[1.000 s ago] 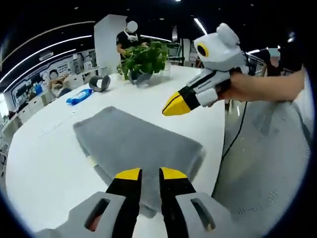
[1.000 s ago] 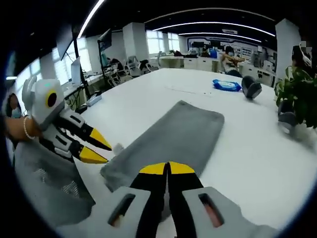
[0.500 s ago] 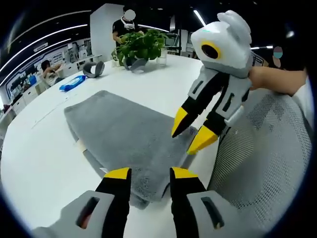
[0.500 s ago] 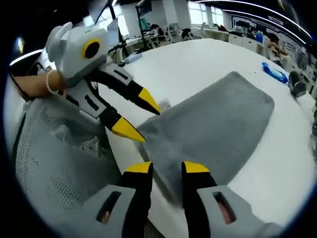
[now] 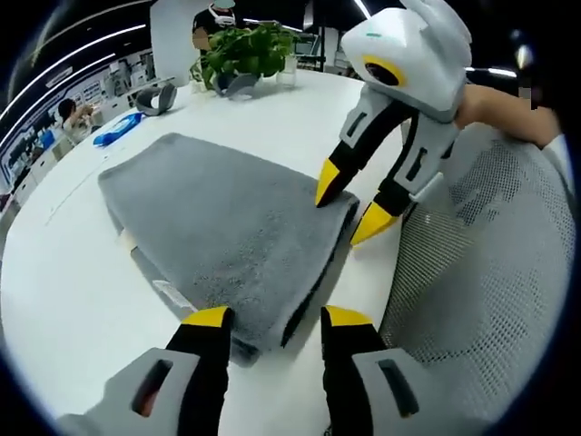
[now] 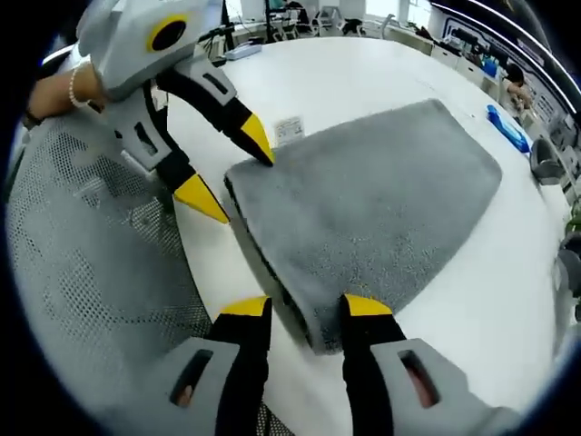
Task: Fold the towel on the table until its edges align and the towel forms a compact rectangular stack.
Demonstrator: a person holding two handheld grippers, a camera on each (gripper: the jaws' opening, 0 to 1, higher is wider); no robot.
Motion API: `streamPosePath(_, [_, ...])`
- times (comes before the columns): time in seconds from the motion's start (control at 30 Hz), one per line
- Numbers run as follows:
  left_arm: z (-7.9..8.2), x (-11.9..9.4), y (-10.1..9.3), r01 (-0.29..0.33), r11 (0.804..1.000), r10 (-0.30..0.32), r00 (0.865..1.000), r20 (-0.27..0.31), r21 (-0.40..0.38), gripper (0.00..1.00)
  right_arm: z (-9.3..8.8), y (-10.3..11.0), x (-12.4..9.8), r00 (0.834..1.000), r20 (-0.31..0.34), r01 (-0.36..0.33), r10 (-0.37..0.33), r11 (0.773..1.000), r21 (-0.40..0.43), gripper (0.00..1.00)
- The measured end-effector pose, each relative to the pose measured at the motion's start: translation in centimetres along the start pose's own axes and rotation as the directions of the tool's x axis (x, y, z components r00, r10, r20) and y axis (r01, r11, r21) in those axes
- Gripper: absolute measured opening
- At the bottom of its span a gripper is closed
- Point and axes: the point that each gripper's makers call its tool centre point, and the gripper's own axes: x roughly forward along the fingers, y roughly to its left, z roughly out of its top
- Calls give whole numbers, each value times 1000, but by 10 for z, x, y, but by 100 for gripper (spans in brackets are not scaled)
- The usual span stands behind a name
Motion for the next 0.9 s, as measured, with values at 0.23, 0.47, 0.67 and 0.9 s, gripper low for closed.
streamPosePath(0.23, [-4,4,8,-56,991,59,998,-17,124,36,-2,-10,3,997,-28,68,-72,991,-116,23])
streamPosePath(0.47, [-4,5,15,-85,991,85,996,-1,99,25,-1,-11,3,997,-22,73,-75,993,-97,18])
streamPosePath(0.67, [-2,4,24,-130,987,133,991,-28,97,13,1,-17,3,994,-32,105,-108,992,-71,9])
streamPosePath(0.9, [10,-11,30,-131,991,130,991,-30,-35,10,12,-21,-16,998,40,31,-39,980,198,6])
